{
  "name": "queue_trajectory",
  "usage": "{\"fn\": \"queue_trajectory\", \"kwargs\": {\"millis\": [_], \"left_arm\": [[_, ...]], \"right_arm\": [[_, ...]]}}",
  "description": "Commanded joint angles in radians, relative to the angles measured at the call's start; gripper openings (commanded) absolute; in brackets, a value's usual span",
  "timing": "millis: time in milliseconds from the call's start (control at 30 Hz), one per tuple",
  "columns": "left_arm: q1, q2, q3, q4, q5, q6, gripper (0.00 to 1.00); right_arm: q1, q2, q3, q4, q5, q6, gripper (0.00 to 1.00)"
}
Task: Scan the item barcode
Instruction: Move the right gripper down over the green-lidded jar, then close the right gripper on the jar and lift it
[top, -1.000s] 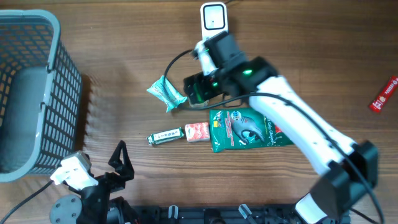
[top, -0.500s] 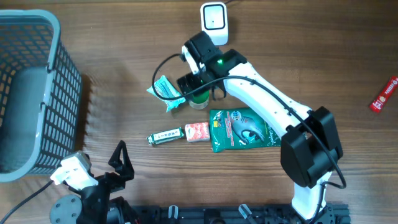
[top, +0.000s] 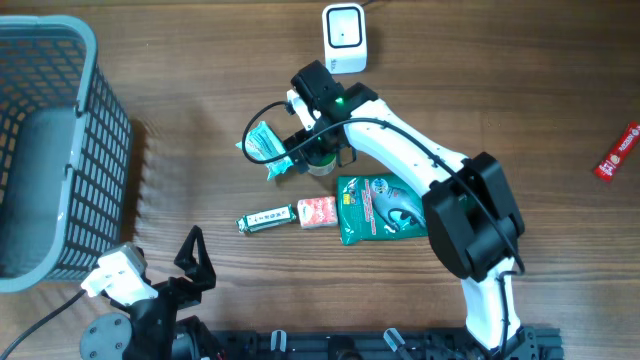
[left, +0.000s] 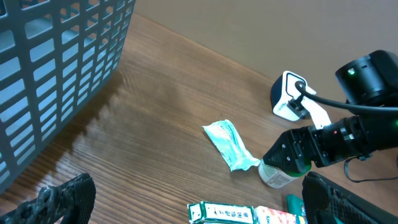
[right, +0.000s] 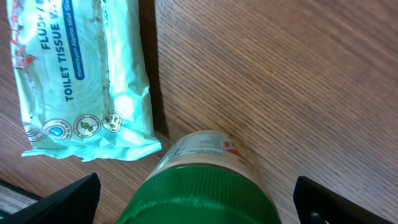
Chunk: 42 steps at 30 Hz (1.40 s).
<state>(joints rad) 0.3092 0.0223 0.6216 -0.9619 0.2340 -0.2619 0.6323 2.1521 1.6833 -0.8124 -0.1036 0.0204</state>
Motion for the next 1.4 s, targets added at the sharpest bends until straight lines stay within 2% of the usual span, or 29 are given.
{"fn": "queue_trajectory", "kwargs": {"millis": [0, 233, 367, 467, 500, 600, 667, 733, 933, 1133, 1267, 1367], "left_arm": [[-0.006, -0.001, -0.003, 0.002, 0.001, -0.008, 1.00], [-0.006, -0.001, -0.003, 0.002, 0.001, -0.008, 1.00], [-0.006, -0.001, -0.003, 0.002, 0.001, -0.008, 1.00], [-0.006, -0.001, -0.003, 0.002, 0.001, -0.008, 1.00], [-0.006, -0.001, -0.003, 0.002, 0.001, -0.008, 1.00], [-0.006, -0.001, -0.003, 0.002, 0.001, -0.008, 1.00], [-0.006, -0.001, -0.003, 0.002, 0.001, -0.008, 1.00], [-0.006, -0.001, -0.003, 0.002, 0.001, -0.008, 1.00], [-0.006, -0.001, -0.003, 0.002, 0.001, -0.008, 1.00], [-0.006, -0.001, -0.003, 0.002, 0.001, -0.008, 1.00], [-0.006, -0.001, -0.003, 0.002, 0.001, -0.008, 1.00], [-0.006, -0.001, -0.003, 0.002, 0.001, -0.008, 1.00]], "right_arm": [[0.003, 0.080, 0.021, 0.001, -0.002, -0.016, 1.00], [0.003, 0.109, 0.079, -0.045, 0.015, 0.006, 0.97], [0.002, 0.109, 0.147, -0.112, 0.022, 0.005, 0.76], [0.002, 0.109, 0.167, -0.154, 0.028, 0.008, 0.66], [0.002, 0.109, 0.174, -0.167, 0.028, 0.009, 0.65], [0.002, 0.109, 0.202, -0.209, 0.028, 0.009, 0.66], [0.002, 0.109, 0.202, -0.229, 0.028, 0.009, 0.79], [0.002, 0.110, 0.201, -0.238, 0.028, 0.009, 0.84], [0.002, 0.117, 0.200, -0.298, 0.028, 0.005, 0.86], [0.003, 0.117, 0.189, -0.350, 0.014, -0.119, 0.87], [0.003, 0.138, 0.187, -0.351, -0.008, -0.127, 0.88], [0.005, 0.173, 0.187, -0.348, -0.010, -0.115, 0.83]]}}
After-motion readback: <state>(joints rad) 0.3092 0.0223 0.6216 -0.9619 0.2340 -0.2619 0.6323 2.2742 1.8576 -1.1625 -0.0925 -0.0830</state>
